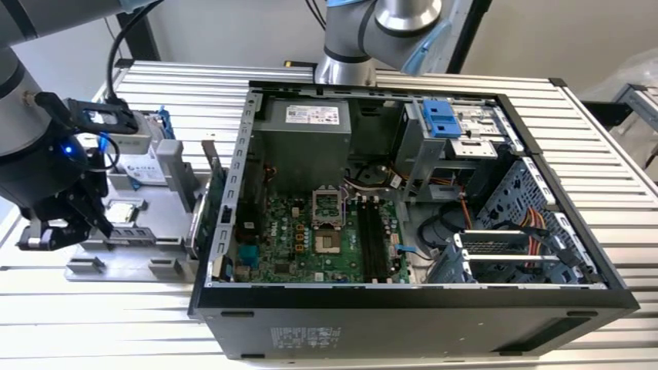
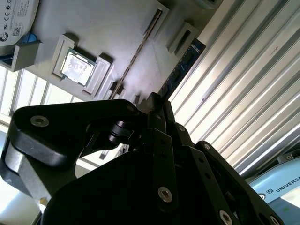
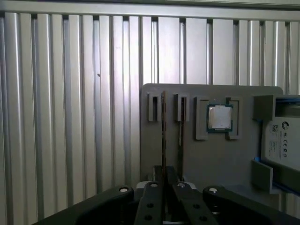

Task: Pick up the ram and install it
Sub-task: 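Pick up the ram and move it above insertion slot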

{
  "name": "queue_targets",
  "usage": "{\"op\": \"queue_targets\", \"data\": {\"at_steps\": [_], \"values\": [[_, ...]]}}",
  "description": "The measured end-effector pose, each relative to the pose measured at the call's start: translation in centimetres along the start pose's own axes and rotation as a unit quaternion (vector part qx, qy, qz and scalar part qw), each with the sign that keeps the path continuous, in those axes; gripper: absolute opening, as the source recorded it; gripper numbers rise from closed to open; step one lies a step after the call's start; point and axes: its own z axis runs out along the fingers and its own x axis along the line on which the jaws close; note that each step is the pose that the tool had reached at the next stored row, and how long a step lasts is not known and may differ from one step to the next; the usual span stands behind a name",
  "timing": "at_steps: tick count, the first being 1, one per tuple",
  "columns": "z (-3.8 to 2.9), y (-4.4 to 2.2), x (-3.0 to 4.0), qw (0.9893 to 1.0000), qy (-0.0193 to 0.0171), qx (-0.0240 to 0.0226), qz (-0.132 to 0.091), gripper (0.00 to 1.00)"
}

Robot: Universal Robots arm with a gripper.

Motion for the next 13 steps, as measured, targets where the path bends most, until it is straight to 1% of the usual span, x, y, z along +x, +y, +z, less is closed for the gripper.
{"op": "queue_targets", "data": {"at_steps": [13], "values": [[-0.68,0.02,-0.05,1.0000,0.0000,0.0000,0.000,0.00]]}}
